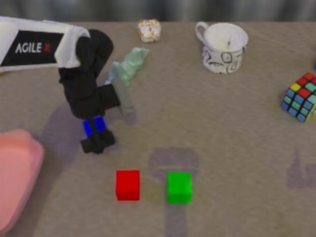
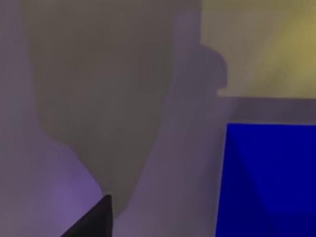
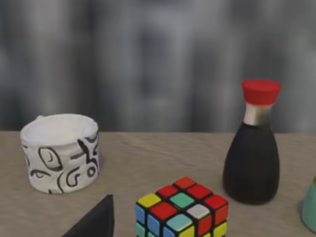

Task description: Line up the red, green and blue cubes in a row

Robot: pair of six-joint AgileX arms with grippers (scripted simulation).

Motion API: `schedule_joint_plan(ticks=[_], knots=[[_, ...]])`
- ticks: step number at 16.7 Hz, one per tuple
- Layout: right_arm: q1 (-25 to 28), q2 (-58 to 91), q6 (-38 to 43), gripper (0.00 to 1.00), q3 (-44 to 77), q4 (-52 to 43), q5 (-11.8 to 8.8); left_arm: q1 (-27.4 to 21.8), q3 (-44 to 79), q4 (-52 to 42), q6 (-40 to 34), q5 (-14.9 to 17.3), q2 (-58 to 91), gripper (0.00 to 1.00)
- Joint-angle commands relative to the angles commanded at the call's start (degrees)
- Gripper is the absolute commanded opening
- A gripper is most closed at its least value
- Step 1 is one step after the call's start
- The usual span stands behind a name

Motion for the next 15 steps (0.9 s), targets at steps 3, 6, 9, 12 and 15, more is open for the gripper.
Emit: schedule_joint_plan(ticks=[3,6,9,12,15], knots=[[0.0,0.0,0.0,1.0,0.0,0.0,0.0,0.0,0.0,0.0,0.0,0.0,0.0,1.0],[0.0,0.0,0.0,1.0,0.0,0.0,0.0,0.0,0.0,0.0,0.0,0.0,0.0,0.77],[0.0,0.0,0.0,1.0,0.0,0.0,0.0,0.0,0.0,0.0,0.0,0.0,0.0,0.55],[0.0,0.0,0.0,1.0,0.0,0.0,0.0,0.0,0.0,0.0,0.0,0.0,0.0,0.32],[0.0,0.0,0.0,1.0,0.0,0.0,0.0,0.0,0.0,0.0,0.0,0.0,0.0,0.1]])
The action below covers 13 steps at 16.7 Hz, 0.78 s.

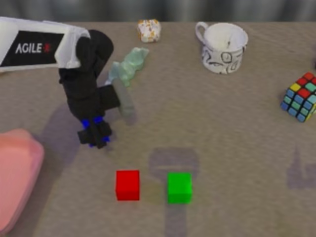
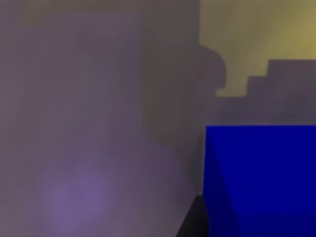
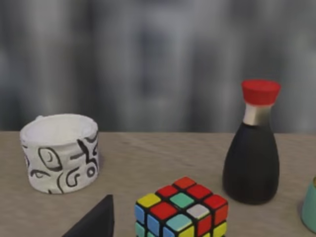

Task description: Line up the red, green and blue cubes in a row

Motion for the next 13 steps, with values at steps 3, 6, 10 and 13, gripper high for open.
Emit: schedule_joint_plan(ticks=[3,6,10,13], knots=[[0.0,0.0,0.0,1.0,0.0,0.0,0.0,0.0,0.0,0.0,0.0,0.0,0.0,0.0],[0.0,0.0,0.0,1.0,0.0,0.0,0.0,0.0,0.0,0.0,0.0,0.0,0.0,0.0],[0.0,0.0,0.0,1.0,0.0,0.0,0.0,0.0,0.0,-0.5,-0.2,0.2,-0.7,0.0],[0.0,0.0,0.0,1.0,0.0,0.0,0.0,0.0,1.6,-2.8,0.0,0.2,-1.5,0.0]])
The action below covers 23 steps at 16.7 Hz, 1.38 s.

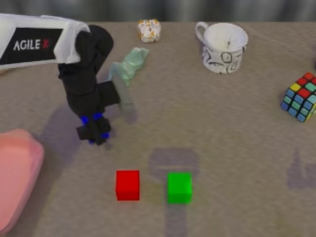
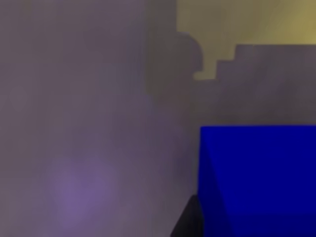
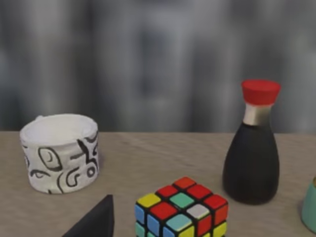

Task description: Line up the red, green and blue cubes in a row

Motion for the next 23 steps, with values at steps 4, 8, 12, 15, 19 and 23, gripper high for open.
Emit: schedule_joint_plan(ticks=[4,8,12,15,19,23], knots=[[0.0,0.0,0.0,1.0,0.0,0.0,0.0,0.8,4.6,-8.1,-0.3,0.0,-2.9,0.0],[0.0,0.0,0.0,1.0,0.0,0.0,0.0,1.1,6.6,-11.2,-0.4,0.0,-4.5,0.0],[0.0,0.0,0.0,1.0,0.0,0.0,0.0,-0.1,7.1,-11.4,-0.5,-0.1,-4.0,0.0],[0.0,0.0,0.0,1.0,0.0,0.0,0.0,-5.5,10.9,-13.3,-2.3,0.0,-2.0,0.0],[0.0,0.0,0.0,1.0,0.0,0.0,0.0,-17.0,18.4,-17.4,-6.8,0.2,1.9,0.0],[0.0,0.0,0.0,1.0,0.0,0.0,0.0,-29.3,25.8,-21.4,-11.7,0.4,5.4,0.0]])
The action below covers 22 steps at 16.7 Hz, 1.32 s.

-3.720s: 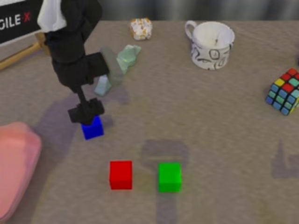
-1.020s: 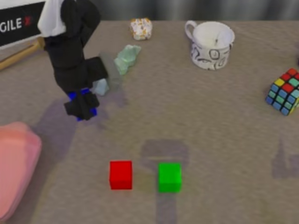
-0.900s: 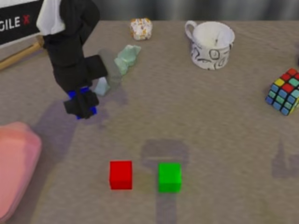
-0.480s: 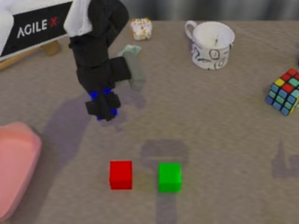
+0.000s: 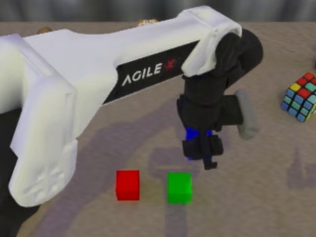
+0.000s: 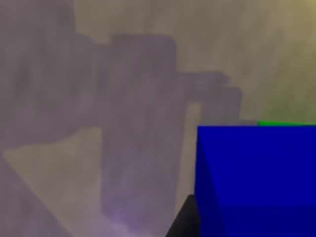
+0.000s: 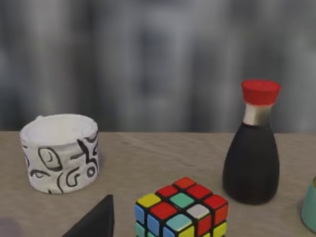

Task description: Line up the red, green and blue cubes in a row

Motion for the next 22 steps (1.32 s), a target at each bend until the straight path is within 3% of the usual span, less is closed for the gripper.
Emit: schedule_joint_plan(ticks=[4,9,17,21,22], knots=[[0.0,0.0,0.0,1.0,0.0,0.0,0.0,-6.1,3.8,-1.8,-2.6,0.0,1.4,0.0],[0.0,0.0,0.0,1.0,0.0,0.0,0.0,-6.0,3.6,-1.5,-2.5,0.1,1.2,0.0],[0.0,0.0,0.0,1.0,0.0,0.0,0.0,-6.3,-5.8,11.2,-2.9,0.1,4.6,0.0],[0.0,0.0,0.0,1.0,0.0,0.0,0.0,-6.4,-6.3,11.7,-2.8,0.1,4.8,0.0],[0.0,0.0,0.0,1.0,0.0,0.0,0.0,-6.4,-6.3,11.7,-2.8,0.1,4.8,0.08]])
